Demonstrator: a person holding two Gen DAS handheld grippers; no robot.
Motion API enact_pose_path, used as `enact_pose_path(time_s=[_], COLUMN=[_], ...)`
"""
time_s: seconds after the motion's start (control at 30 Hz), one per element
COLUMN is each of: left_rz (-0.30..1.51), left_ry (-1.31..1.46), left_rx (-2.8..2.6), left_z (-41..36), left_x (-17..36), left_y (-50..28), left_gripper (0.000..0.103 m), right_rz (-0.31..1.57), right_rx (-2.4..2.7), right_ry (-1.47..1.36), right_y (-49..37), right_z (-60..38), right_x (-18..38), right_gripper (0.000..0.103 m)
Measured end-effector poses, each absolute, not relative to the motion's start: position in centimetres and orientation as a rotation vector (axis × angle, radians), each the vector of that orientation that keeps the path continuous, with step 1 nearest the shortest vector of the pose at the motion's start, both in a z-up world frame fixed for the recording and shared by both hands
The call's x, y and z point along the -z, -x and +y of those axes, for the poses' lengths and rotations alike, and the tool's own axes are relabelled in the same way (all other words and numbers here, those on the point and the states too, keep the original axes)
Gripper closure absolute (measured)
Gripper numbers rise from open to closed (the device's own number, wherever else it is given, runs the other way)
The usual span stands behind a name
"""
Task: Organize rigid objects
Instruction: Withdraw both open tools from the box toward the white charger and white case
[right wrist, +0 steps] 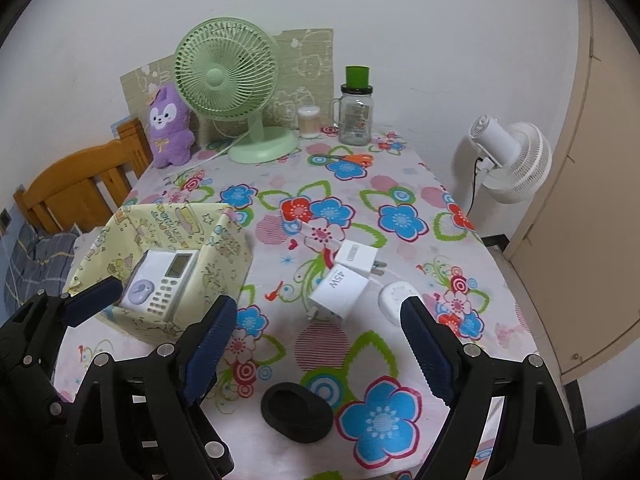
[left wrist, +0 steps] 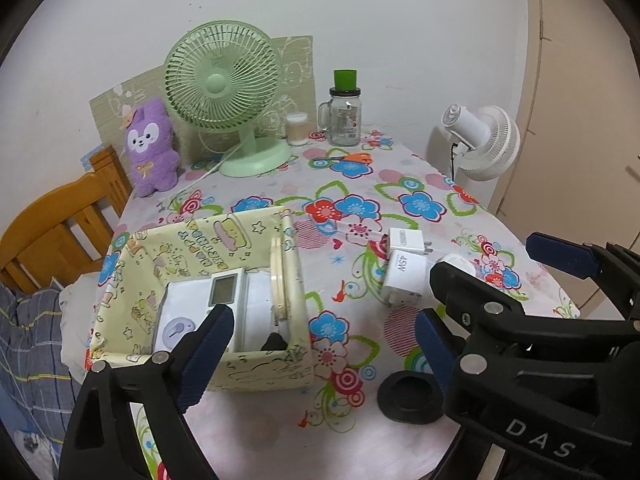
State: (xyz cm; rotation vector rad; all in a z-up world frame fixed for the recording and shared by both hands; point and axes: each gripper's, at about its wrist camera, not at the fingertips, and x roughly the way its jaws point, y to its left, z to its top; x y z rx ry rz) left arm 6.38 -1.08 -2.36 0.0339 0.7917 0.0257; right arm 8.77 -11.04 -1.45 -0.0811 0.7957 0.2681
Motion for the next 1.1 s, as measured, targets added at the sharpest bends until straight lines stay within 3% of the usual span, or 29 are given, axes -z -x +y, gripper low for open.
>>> enact_pose_path(time_s=[1.1], left_rz=[0.825], left_ry=[-0.041], left_rx=[0.071], left_z=[-6.6], left_x=[7.5], left_y=[-9.9], left_gripper=[0.007], right_rz=[0.753], right_rx=[-0.205], right_ry=[0.085], right_y=[-11.5], right_z=[-17.7], right_x=[6.2], right_gripper=[0.016])
